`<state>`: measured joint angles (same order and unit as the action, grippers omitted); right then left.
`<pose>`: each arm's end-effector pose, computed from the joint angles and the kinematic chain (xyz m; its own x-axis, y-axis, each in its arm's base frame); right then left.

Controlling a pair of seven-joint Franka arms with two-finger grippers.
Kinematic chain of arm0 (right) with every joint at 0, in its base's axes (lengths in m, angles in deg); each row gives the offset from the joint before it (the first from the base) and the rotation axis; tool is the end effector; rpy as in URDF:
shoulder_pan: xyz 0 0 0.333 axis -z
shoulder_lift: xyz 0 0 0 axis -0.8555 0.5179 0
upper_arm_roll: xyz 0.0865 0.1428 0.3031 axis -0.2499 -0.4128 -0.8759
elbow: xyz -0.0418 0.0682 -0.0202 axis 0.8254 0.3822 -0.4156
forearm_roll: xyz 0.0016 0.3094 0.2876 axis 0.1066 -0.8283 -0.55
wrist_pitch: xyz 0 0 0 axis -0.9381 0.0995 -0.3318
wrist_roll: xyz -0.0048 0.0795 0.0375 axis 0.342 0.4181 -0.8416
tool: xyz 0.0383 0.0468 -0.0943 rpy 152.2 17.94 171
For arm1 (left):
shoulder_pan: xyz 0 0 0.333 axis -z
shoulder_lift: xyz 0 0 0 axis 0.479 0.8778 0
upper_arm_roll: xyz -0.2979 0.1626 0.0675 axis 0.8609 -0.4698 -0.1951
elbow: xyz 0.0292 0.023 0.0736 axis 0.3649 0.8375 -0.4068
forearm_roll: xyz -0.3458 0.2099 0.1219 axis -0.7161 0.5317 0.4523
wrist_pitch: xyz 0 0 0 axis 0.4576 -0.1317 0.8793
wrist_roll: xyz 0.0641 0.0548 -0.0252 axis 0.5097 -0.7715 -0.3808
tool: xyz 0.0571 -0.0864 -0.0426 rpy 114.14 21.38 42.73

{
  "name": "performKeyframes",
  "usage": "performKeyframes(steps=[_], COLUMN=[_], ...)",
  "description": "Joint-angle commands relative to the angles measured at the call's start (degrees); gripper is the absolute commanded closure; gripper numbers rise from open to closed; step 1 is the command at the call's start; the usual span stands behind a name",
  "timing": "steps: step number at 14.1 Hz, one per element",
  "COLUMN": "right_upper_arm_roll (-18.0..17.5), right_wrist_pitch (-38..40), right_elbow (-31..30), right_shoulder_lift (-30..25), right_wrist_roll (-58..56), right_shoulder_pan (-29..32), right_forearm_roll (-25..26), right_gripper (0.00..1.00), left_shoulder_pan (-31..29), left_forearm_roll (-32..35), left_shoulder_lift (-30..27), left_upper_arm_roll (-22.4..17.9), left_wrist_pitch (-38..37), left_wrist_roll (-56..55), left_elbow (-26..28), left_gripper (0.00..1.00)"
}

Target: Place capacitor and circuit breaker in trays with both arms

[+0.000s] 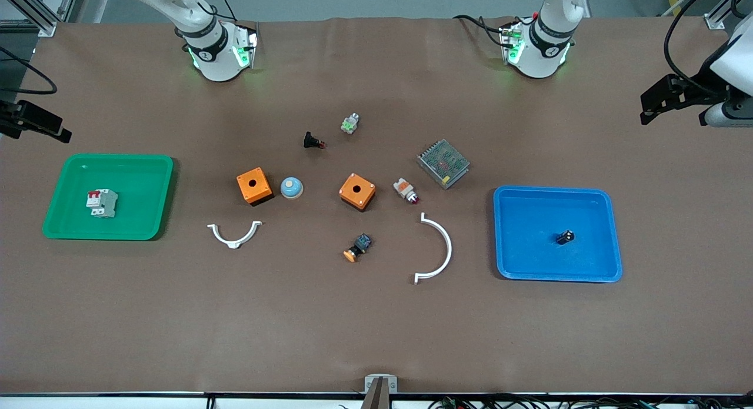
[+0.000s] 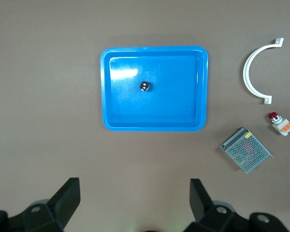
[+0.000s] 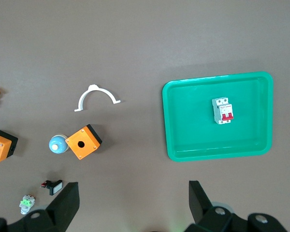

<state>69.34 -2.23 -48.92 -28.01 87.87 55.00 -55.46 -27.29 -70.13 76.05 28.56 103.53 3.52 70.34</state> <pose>0.5751 -0.0556 0.6655 0.9910 -0.1187 -0.0612 -0.1210 -0.9920 -0.0350 0.5573 -0.0488 0.6889 0.9981 -0.0608 -0.0009 -0.0608 -0.9972 -0.0442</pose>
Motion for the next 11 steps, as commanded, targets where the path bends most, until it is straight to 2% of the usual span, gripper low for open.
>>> performKeyframes(steps=[1, 5, 11], right_upper_arm_roll=[-1.36, -1.27, -1.18], right_wrist_pitch=[0.55, -0.51, -2.88], right_elbow=[1.79, 4.33, 4.95], right_shoulder_lift=[0.92, 1.53, 1.71], right_wrist_roll=[0.23, 0.23, 0.32], right_shoulder_pan=[1.26, 1.35, 1.96], right_forearm_roll=[1.16, 1.25, 0.81], right_gripper=[0.00, 0.00, 0.00], left_shoulder_pan=[-0.46, -0.28, -0.37], left_forearm_roll=[-0.76, -0.94, -2.78], left_shoulder_lift=[-0.20, 0.07, 0.15], left_upper_arm_roll=[-0.19, -0.19, -0.10], left_wrist_pitch=[-0.84, -0.84, -0.75], left_wrist_roll=[0.19, -0.51, -3.41], left_elbow=[-1.11, -1.11, -1.03], left_gripper=[0.00, 0.00, 0.00])
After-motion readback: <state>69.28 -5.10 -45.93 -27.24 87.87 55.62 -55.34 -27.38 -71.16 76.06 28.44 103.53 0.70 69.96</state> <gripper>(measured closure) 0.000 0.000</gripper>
